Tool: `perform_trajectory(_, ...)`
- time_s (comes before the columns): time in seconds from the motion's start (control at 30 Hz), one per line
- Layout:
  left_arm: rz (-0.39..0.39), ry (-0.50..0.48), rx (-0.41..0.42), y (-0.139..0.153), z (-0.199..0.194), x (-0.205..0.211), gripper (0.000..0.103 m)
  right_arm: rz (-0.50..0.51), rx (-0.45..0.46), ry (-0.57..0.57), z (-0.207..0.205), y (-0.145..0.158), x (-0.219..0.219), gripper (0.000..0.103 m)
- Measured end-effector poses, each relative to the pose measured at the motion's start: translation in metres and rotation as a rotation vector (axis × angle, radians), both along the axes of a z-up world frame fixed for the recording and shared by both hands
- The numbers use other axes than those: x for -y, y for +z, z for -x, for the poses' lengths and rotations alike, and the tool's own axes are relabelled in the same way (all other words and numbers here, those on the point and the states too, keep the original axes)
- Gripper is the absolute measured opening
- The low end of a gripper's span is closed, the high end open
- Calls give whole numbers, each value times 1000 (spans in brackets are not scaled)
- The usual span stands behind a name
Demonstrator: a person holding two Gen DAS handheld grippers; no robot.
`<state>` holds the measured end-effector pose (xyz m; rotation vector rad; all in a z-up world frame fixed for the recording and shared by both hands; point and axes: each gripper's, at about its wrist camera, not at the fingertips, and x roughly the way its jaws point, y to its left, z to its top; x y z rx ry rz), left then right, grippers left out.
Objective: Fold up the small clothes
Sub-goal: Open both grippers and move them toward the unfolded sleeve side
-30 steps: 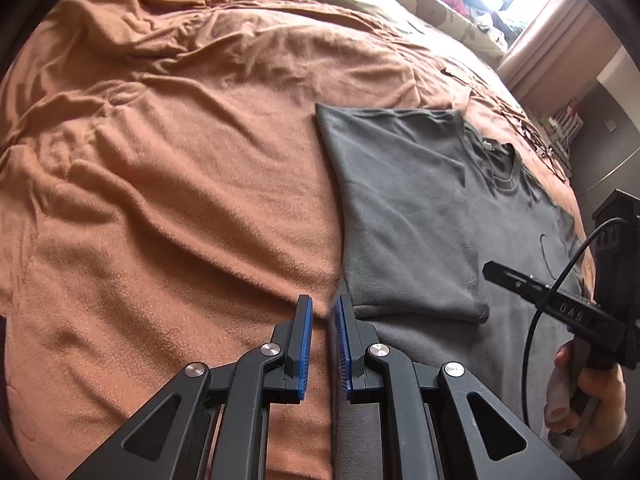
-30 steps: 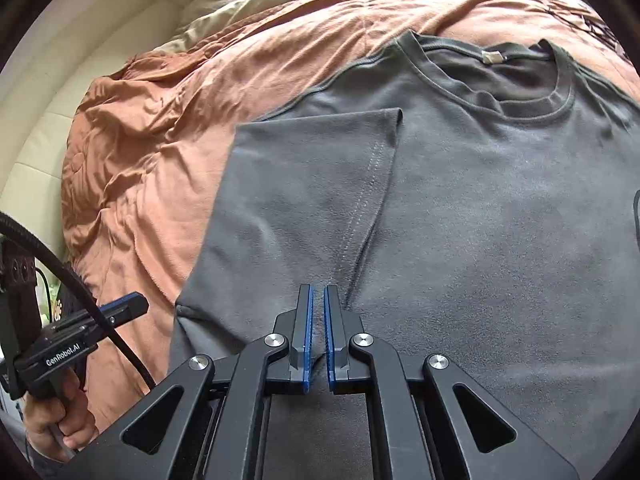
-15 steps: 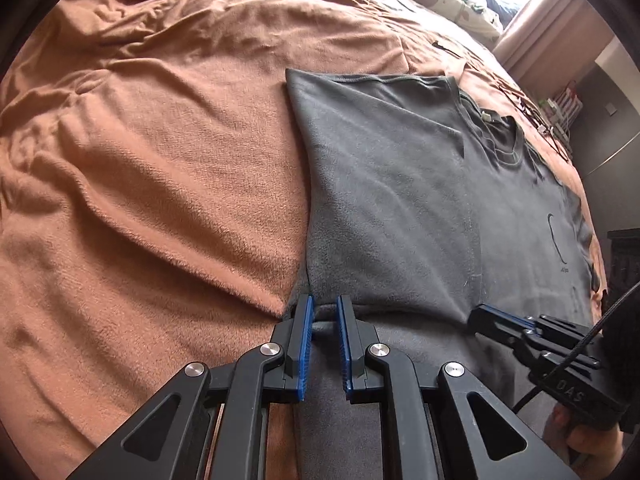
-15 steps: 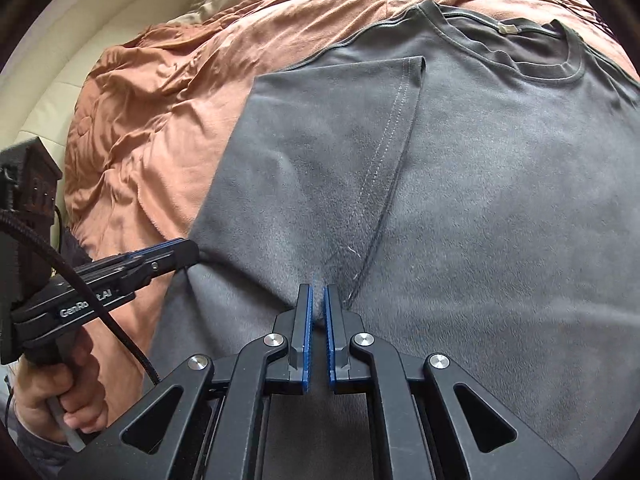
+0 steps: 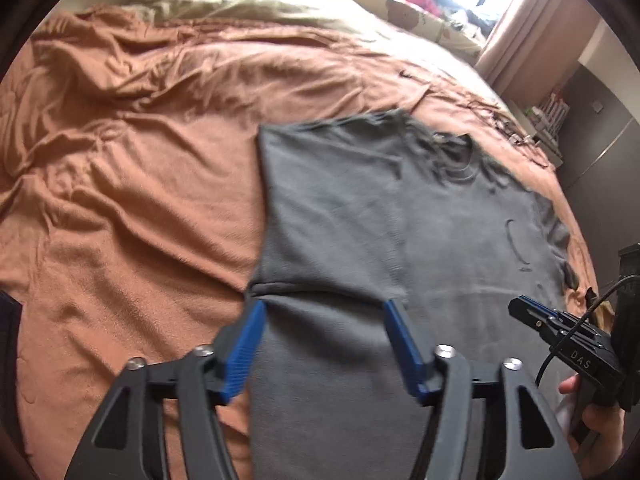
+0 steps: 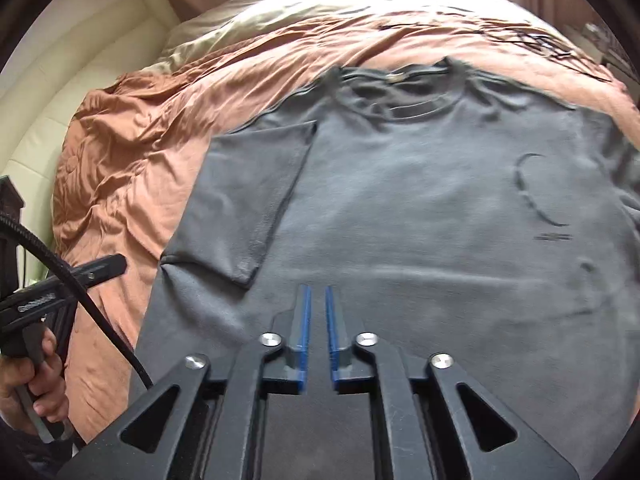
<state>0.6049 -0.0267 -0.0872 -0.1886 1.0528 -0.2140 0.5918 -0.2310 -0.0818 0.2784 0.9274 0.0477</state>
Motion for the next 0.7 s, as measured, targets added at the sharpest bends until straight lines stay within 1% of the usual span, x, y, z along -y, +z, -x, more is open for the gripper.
perform_trajectory(0.03, 2, -6, 20, 8, 4, 6, 76, 13, 21, -15, 8, 7, 3, 70)
perform_trajectory(0.07, 7, -14, 42, 16, 8, 14, 80, 31, 47, -31, 18, 16, 7, 77)
perform_trajectory(0.13, 19, -31, 77, 31, 15, 28, 87, 50, 83, -49, 37, 31, 16, 78)
perform_trajectory(0.2, 20, -43, 110, 44, 21, 42, 96, 50, 98, -67, 54, 42, 27, 78)
perform_trajectory(0.3, 19, -57, 151, 59, 29, 62, 101, 74, 106, -110, 78, 53, 43, 84)
perform_trajectory(0.33, 20, -63, 157, 62, 31, 69, 102, 66, 112, -128, 86, 56, 51, 86)
perform_trajectory(0.43, 25, -104, 160, 70, 35, 93, 103, 52, 127, -182, 106, 62, 71, 90)
perform_trajectory(0.57, 12, -145, 173, 75, 40, 127, 103, 10, 134, -230, 130, 64, 98, 90)
perform_trajectory(0.63, 19, -167, 178, 76, 41, 145, 103, -19, 133, -244, 136, 63, 110, 90)
perform_trajectory(0.7, 23, -183, 179, 77, 42, 159, 103, -27, 125, -246, 142, 62, 119, 90)
